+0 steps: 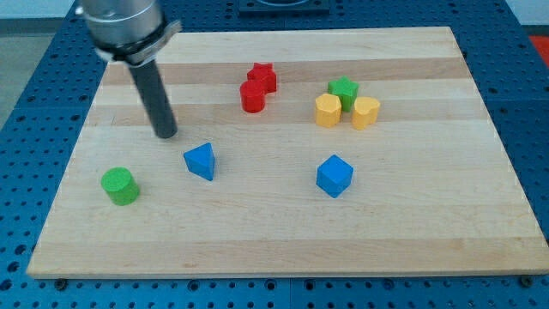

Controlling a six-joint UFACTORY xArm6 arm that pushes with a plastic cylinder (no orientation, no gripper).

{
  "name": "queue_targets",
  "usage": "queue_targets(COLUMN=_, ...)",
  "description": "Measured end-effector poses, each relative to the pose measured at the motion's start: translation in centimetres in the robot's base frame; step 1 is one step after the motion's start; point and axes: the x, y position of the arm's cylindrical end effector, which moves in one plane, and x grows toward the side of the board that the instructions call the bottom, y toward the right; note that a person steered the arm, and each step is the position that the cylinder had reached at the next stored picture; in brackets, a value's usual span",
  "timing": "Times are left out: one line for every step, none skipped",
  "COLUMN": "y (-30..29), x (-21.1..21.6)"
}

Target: Push the blue triangle towards the left side of blue cube

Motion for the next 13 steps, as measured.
queue_targets(y=0.1, x=5.0)
queue_targets(y=0.1, x=5.5)
queue_targets(y=0.2, x=4.3)
queue_targets(y=5.1, x=4.1)
queue_targets(y=12.4, x=4.6)
queue_targets(y=17.4, x=6.1)
queue_targets(y=20.5, x=6.5)
queue_targets(y=20.4, x=6.3)
queue_targets(y=17.7, x=2.7)
queue_targets(y=15.1, x=3.2)
queue_targets(y=9.9, x=6.5)
queue_targets(y=5.6, x=10.1)
queue_targets(y=3.4, x=11.0)
